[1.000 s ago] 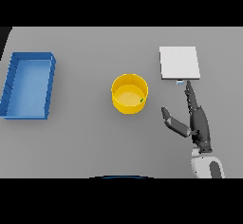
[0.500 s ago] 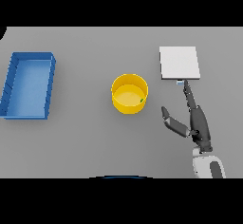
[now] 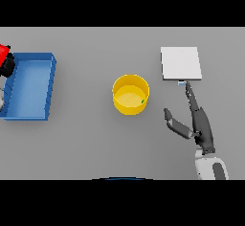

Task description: Pick up the red beaker and tilt it to pour out 1 green nut into yellow bowl. Pick up the yellow bowl and place it on the metallic measuring scale.

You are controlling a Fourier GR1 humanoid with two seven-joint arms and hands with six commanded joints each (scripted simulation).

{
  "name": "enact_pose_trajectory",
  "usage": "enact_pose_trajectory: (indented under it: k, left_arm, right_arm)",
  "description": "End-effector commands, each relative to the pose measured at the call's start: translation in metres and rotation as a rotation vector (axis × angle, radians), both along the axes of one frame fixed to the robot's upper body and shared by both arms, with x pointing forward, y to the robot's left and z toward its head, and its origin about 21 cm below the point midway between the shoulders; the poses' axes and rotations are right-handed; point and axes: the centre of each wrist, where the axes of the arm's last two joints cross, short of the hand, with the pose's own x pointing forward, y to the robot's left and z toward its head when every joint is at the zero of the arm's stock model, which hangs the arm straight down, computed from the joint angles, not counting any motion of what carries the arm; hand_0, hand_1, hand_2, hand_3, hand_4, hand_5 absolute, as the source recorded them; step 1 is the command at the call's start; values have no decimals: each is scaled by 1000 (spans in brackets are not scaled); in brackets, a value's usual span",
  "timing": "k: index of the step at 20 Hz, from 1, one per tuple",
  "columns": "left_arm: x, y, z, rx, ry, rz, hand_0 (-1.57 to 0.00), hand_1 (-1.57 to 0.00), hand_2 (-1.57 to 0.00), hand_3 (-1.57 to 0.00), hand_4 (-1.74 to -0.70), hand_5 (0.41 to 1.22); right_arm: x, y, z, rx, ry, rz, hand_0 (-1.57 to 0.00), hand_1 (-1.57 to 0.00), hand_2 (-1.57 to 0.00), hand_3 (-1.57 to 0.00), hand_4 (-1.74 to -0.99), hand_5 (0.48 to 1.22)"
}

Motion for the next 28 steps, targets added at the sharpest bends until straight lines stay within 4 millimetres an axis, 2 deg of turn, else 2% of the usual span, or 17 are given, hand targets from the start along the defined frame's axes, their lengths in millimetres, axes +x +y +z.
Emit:
enact_pose_trajectory:
  k: [1,2,4,5,6,7,8,10,12,13,16,19,23,25,28]
  left_arm:
    - [-1,2,-4,4,8,8,-1571,-1571,-1571,-1531,-1741,1166]
    - [-3,1,-10,-4,25,12,-1571,-1571,-1571,-1539,-1741,1117]
    - [-5,6,-17,16,55,21,-1571,-1571,-1571,-1551,-1741,967]
    - [-6,6,-17,23,66,11,-1571,-1571,-1571,-1555,-1667,908]
    - [-8,4,-19,25,102,-20,-1571,-1571,-1571,-1503,-1530,865]
    - [-9,1,-15,16,127,-60,-1564,-1449,-1432,-1362,-1374,830]
    - [-14,-1,-11,-5,157,-105,-1457,-1180,-1187,-1129,-1229,803]
    - [-17,7,-3,-20,215,-127,-932,-755,-767,-722,-1034,758]
    - [-17,7,-1,-23,253,-157,-596,-483,-490,-462,-916,723]
    - [-18,7,0,-22,274,-171,-477,-386,-392,-369,-878,710]
    - [-20,5,0,-49,283,-186,-244,-197,-200,-189,-815,684]
    - [-17,7,3,-57,240,-195,-124,-100,-102,-96,-791,674]
    - [-11,4,8,-86,178,-202,-50,-41,-41,-39,-786,671]
    - [-10,4,7,-86,164,-208,-32,-26,-26,-24,-780,679]
    - [-12,2,4,-93,169,-205,-16,-13,-13,-12,-781,700]
  right_arm:
    - [-1,2,-1,-3,3,-2,1,1,1,1,-1214,666]
    - [-4,4,-3,-4,0,1,1,1,1,1,-1207,665]
    - [-4,4,-2,1,-2,-2,1,1,1,1,-1205,664]
    - [-4,4,-3,0,-2,-2,1,1,1,1,-1202,667]
    - [-5,4,-3,0,0,-7,1,1,1,1,-1197,664]
    - [-4,4,0,3,1,-5,1,1,1,1,-1192,663]
    - [-4,4,1,7,-5,-1,1,1,1,1,-1188,663]
    - [-2,3,-1,-2,4,-11,1,1,1,1,-1185,665]
    - [-7,6,-6,-11,7,-6,1,1,1,1,-1182,667]
    - [-5,3,-2,-12,3,-15,1,1,1,1,-1184,667]
    - [-7,1,-1,-14,5,-12,1,1,1,1,-1187,666]
    - [-4,7,-1,-13,29,-15,1,1,1,1,-1193,660]
    - [-1,9,6,-90,16,-2,1,1,1,1,-1198,662]
    - [8,9,11,-111,-4,87,1,1,1,1,-1162,694]
    - [24,10,28,-234,-29,198,1,1,1,1,-1221,709]
